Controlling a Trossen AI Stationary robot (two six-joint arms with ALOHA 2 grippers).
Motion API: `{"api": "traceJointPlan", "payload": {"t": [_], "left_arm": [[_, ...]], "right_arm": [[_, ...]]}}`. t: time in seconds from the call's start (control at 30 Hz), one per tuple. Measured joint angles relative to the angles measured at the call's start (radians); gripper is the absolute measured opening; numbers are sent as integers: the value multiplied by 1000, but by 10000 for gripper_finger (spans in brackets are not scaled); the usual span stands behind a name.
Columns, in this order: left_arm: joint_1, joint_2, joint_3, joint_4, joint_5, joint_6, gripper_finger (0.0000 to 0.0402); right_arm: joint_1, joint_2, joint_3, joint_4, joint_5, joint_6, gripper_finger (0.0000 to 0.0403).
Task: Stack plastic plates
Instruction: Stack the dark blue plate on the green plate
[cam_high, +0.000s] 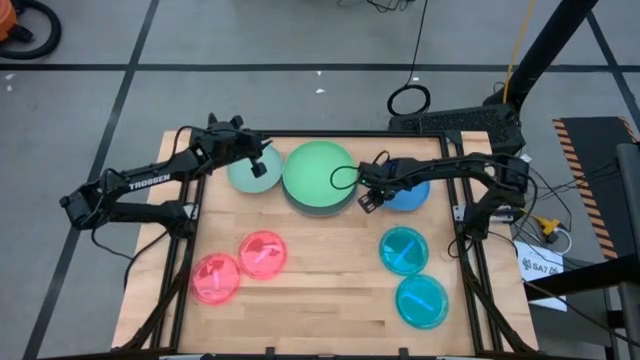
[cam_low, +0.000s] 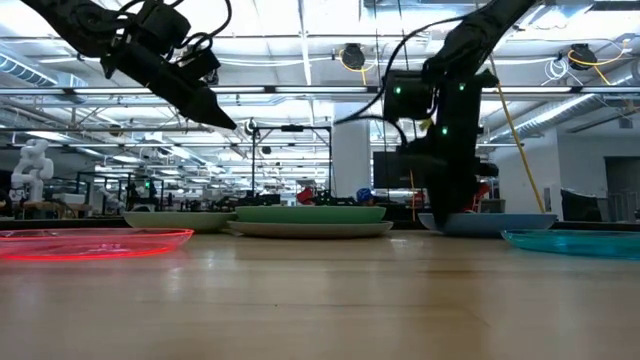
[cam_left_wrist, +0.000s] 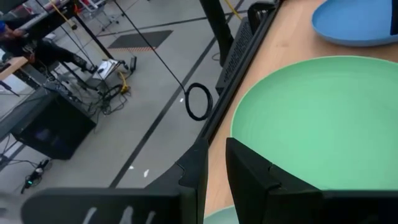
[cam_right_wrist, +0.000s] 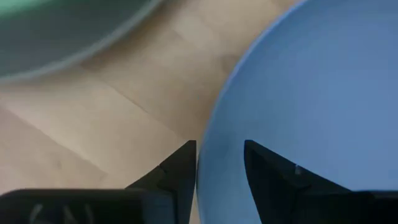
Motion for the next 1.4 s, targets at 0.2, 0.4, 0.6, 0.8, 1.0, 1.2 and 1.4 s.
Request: {"api": "traceJointPlan", "payload": {"t": [0.2,0.4,0.6,0.8,1.0,1.2,1.4], "left_arm": [[0,0,0,-1,1,3,65],[0,0,0,-8,1,2,65],[0,0,0,-42,1,-5,65],[0,0,-1,-60,1,-12,65],[0,0,0,-65,2,-28,65],[0,0,0,-65,6,-33,65],[0,0,0,-65,7,-36,65]], "right_arm": [[1,50,4,20,31,10,120],[1,44,3,19,40,27,72],[3,7,0,-13,44,-12,11],[7,-57,12,-108,97,-34,5],[30,-107,95,-170,174,-120,3],[66,-104,192,-117,238,-289,2],[107,-104,217,55,196,-521,1]]}}
